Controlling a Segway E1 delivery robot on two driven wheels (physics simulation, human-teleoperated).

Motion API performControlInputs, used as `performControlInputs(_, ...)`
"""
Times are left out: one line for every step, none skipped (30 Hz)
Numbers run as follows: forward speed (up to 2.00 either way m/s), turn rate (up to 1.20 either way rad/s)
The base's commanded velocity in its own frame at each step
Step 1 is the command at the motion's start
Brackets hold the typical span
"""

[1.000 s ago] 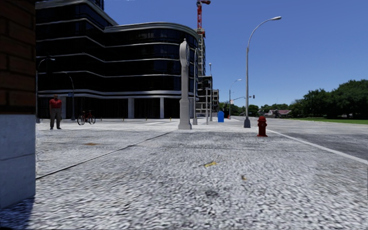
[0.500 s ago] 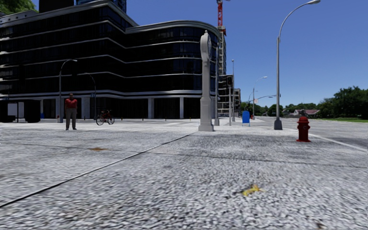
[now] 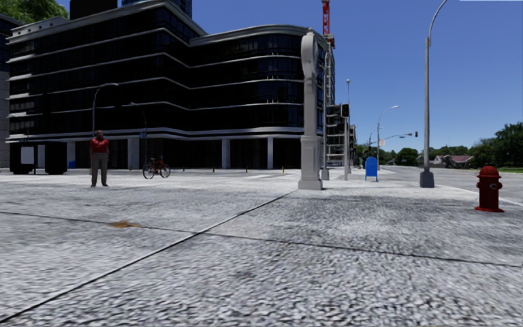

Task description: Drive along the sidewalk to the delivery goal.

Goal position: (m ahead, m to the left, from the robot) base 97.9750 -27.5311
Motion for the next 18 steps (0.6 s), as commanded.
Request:
performControlInputs(1.91, 0.0)
performControlInputs(1.91, 0.0)
performControlInputs(1.91, 0.0)
performControlInputs(1.91, 0.0)
performControlInputs(1.91, 0.0)
performControlInputs(1.91, 0.0)
performControlInputs(1.91, 0.0)
performControlInputs(1.91, 0.0)
performControlInputs(1.91, 0.0)
performControlInputs(1.91, 0.0)
performControlInputs(1.91, 0.0)
performControlInputs(1.91, 0.0)
performControlInputs(1.91, 0.0)
performControlInputs(1.91, 0.0)
performControlInputs(1.91, 0.0)
performControlInputs(1.91, 0.0)
performControlInputs(1.91, 0.0)
performControlInputs(1.91, 0.0)
